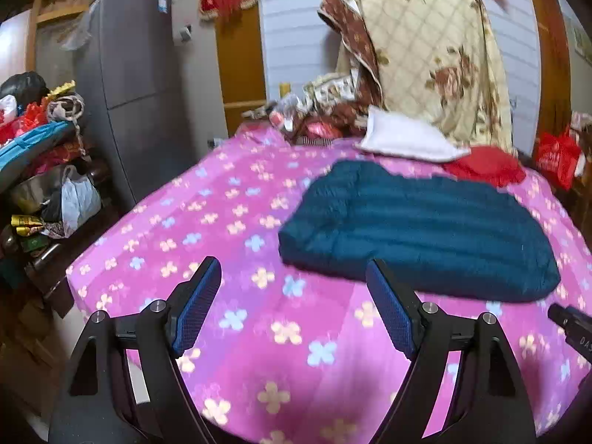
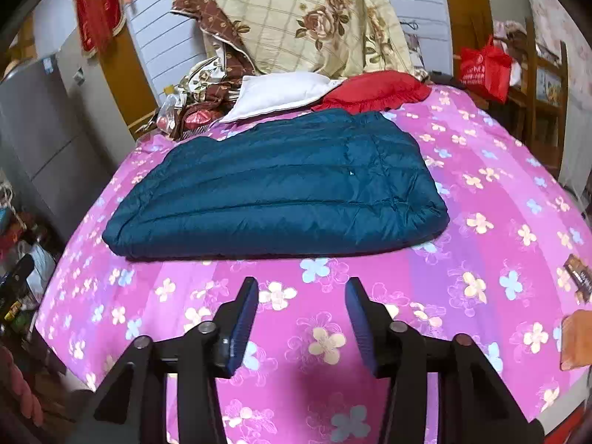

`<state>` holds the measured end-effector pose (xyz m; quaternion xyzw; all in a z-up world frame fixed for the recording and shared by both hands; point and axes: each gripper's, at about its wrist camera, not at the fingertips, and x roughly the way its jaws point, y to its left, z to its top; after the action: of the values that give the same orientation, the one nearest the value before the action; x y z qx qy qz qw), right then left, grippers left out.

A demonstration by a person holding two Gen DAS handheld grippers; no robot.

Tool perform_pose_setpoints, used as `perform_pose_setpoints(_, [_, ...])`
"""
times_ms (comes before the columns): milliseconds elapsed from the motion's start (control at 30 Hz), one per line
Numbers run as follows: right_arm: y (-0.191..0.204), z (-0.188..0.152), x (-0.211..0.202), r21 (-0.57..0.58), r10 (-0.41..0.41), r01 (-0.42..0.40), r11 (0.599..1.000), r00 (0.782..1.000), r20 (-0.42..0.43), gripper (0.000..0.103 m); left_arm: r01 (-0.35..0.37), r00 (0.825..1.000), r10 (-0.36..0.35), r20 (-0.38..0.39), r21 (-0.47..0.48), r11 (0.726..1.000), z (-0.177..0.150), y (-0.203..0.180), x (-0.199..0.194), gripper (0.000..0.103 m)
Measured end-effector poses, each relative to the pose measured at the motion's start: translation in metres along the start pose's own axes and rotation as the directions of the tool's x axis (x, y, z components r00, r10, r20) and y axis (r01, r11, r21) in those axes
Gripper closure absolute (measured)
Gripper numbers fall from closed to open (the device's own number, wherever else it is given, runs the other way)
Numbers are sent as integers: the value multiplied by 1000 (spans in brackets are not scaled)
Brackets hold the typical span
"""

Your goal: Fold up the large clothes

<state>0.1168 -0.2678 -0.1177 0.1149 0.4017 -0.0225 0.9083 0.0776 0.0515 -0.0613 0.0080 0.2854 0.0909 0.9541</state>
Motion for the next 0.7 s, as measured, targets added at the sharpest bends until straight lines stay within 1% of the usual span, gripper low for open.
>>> perform_pose_setpoints(33, [1, -1, -1, -11, -7, 7, 1000, 1000, 5, 50, -1, 1000, 1, -6, 6, 1000, -2, -3, 0, 22])
perform_pose_setpoints(167, [8, -2, -9, -42, -21, 22, 999, 999, 28, 49, 14, 1000, -14, -13, 20, 1000, -5, -10, -4, 22])
perform_pose_setpoints(233, [11, -2, -12, -55, -36, 38, 998, 999, 39, 47, 23, 1000, -23, -20, 22, 999, -5, -14, -6, 22])
perform_pose_setpoints(300, [12, -2, -12, -66, -53, 56, 996, 997, 48, 44, 48, 998, -47, -36, 21, 999, -6, -15, -6, 22])
perform_pose_setpoints(467, [15, -5, -9, -86, -64, 67, 994, 997, 42, 43, 85, 993, -84, -79, 17, 996, -8, -19, 0, 22])
perform_pose_setpoints(567, [16, -7, -5, -87, -64, 67, 994, 997, 34, 43, 57, 995, -55, -84, 16, 998, -9, -21, 3, 22])
perform_pose_setpoints(700, [17, -8, -4, -89, -68, 70, 994, 997, 33, 43, 68, 993, -66, -101, 22, 997, -10, -23, 7, 22])
